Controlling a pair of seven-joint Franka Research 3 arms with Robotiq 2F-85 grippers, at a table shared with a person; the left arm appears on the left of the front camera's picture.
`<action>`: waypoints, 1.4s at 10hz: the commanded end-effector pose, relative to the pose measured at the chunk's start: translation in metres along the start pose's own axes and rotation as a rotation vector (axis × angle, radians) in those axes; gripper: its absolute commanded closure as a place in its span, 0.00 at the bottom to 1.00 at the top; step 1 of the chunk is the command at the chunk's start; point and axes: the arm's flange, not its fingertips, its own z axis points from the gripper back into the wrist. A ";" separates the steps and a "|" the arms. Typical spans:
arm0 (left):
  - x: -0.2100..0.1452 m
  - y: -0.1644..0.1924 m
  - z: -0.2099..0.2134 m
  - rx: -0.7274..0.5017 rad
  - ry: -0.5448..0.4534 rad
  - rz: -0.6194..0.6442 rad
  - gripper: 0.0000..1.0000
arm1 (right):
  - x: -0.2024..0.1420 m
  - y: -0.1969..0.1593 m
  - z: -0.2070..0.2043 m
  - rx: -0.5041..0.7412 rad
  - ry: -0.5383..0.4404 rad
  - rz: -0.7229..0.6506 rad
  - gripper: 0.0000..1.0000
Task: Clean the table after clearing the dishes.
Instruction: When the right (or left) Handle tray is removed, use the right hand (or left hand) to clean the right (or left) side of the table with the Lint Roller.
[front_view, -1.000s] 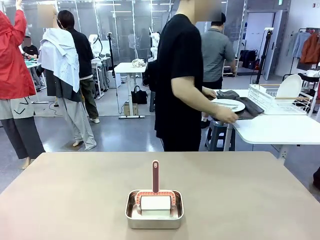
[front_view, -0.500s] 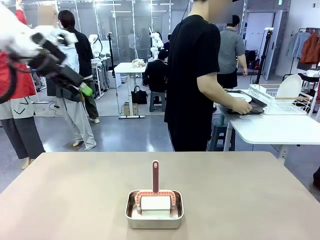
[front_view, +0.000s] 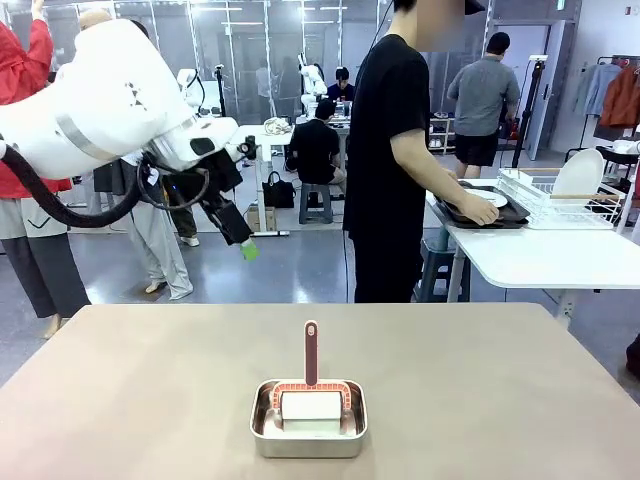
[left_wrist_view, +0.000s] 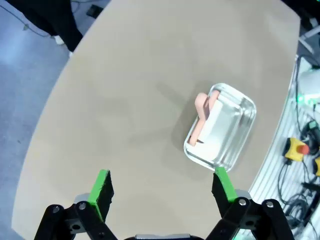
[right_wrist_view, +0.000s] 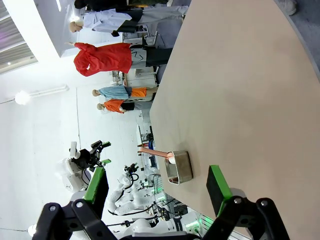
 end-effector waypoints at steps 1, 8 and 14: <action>0.000 0.004 0.011 0.009 -0.025 0.014 0.00 | -0.002 0.002 0.003 0.003 0.011 0.009 0.00; 0.039 -0.014 -0.020 -0.052 -0.019 -0.271 0.00 | -0.002 0.002 0.003 0.003 0.011 0.009 0.00; 0.098 -0.042 -0.112 -0.137 0.237 -0.501 0.00 | -0.002 0.002 0.003 0.003 0.011 0.009 0.00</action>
